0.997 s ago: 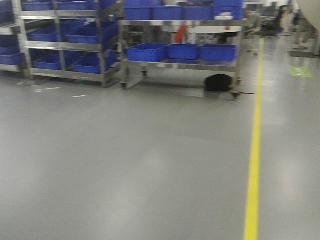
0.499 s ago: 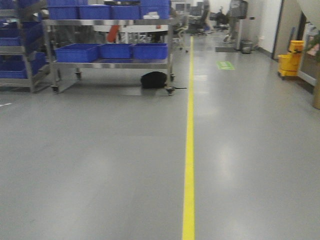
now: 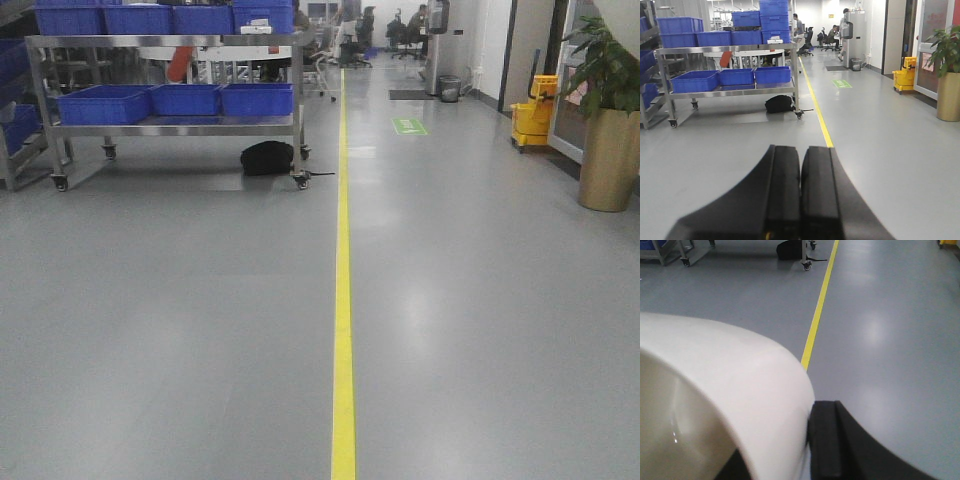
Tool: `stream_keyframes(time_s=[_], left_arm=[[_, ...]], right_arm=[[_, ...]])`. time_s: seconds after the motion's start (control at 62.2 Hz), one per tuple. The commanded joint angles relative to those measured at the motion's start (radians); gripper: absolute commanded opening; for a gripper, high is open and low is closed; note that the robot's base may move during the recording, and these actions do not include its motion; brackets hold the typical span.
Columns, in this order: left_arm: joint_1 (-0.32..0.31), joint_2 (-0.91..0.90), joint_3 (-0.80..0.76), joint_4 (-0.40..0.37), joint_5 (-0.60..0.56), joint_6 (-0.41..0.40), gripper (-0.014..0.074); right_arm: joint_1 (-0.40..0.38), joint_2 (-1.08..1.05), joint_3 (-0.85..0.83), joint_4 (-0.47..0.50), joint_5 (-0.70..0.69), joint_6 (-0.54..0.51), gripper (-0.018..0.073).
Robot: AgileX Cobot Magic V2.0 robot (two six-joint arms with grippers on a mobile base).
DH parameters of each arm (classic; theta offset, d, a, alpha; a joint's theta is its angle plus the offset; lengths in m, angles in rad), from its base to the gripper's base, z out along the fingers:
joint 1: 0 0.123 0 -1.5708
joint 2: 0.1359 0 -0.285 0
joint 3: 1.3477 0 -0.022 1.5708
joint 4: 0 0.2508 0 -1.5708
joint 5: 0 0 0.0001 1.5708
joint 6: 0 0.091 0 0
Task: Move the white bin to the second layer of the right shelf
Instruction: 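Turn the base away from the table while holding the bin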
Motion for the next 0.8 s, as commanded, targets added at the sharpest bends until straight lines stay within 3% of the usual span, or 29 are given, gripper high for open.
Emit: stream_keyframes(time_s=[0.0,0.788], left_arm=[[-0.002,-0.013,0.033,-0.005,-0.087,-0.007,0.0085],[-0.002,-0.013,0.033,-0.005,-0.087,-0.007,0.0085]], right_arm=[[-0.006,0.0,-0.031,-0.002,-0.107,-0.004,0.0052],[-0.006,0.0,-0.031,-0.002,-0.107,-0.004,0.0052]])
